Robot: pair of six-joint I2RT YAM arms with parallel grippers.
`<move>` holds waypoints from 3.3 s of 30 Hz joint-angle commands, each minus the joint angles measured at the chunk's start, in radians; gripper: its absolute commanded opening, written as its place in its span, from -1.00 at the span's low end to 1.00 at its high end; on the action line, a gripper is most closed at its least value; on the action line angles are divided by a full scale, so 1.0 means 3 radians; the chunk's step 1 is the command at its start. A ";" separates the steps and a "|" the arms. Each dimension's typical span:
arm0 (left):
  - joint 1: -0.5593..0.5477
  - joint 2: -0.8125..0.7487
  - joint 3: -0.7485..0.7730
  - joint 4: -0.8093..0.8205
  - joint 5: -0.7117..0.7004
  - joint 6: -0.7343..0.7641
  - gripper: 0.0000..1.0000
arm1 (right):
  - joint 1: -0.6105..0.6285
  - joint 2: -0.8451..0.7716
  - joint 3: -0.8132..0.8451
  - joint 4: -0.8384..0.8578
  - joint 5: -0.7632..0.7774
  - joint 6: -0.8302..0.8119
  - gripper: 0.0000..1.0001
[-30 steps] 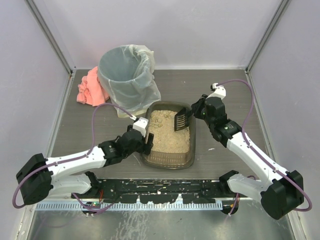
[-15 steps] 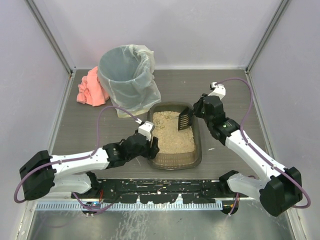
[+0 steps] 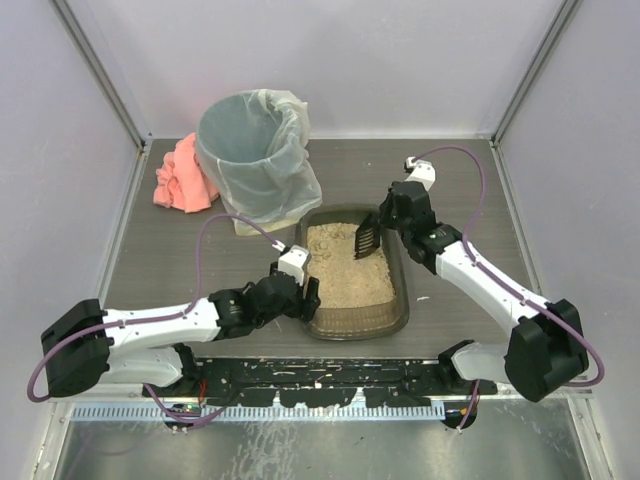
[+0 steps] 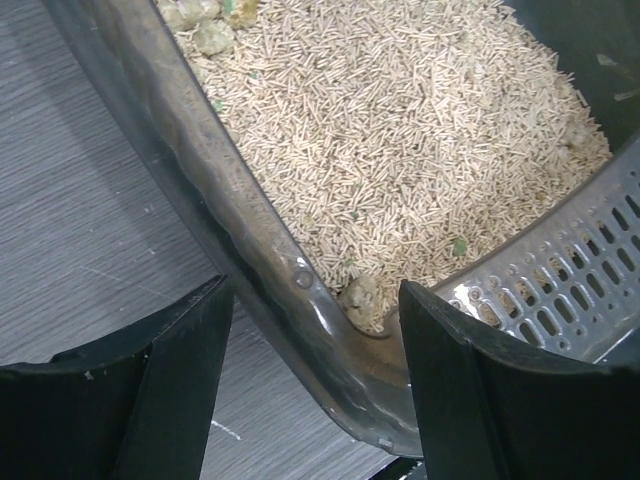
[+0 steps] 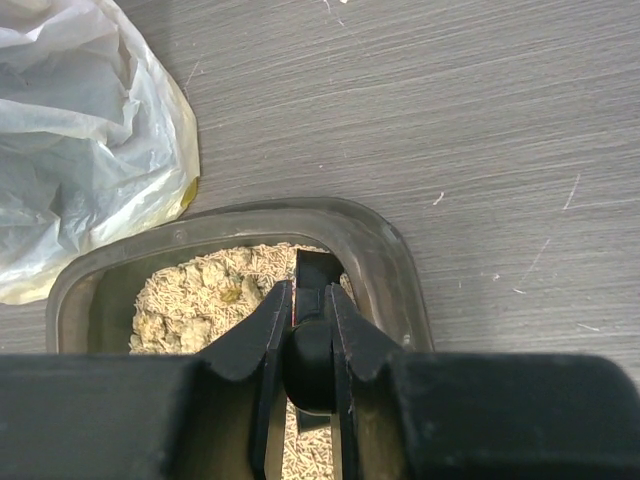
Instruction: Clean the litter box
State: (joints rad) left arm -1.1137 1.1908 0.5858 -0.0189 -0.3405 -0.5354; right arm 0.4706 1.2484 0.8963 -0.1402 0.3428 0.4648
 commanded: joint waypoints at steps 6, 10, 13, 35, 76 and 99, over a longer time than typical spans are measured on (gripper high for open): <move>-0.0016 0.0044 0.0154 -0.0089 -0.0157 0.0047 0.18 | 0.0017 0.0296 0.0035 0.0464 -0.0486 0.0119 -0.99; -0.0015 0.0078 0.0165 -0.0055 -0.0169 0.0127 0.09 | 0.0018 0.0310 -0.0099 0.0593 -0.0736 0.0250 -0.99; -0.0015 0.0120 0.0206 -0.0055 -0.0175 0.0193 0.06 | 0.0017 0.0309 -0.0196 0.0661 -0.0856 0.0342 -0.99; -0.0015 0.0382 0.0333 -0.0078 -0.0118 0.0287 -0.03 | 0.0272 0.0432 -0.0815 0.1394 -0.1149 0.1199 -0.99; -0.0007 -0.1434 0.0573 -0.1795 -0.1271 0.0371 0.97 | -0.0369 -0.0634 -0.1301 0.1552 -0.1439 0.1511 -0.99; -0.0005 -0.2028 0.0834 -0.2655 -0.1576 0.0385 0.96 | -0.1849 -0.1113 -0.2044 0.2347 -0.2877 0.2390 -0.99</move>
State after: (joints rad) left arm -1.1152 0.6380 0.8486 -0.7906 -0.7788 -0.4278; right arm -0.0269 0.9291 0.3412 0.3618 -0.4122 1.0550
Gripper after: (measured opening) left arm 0.983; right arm 0.222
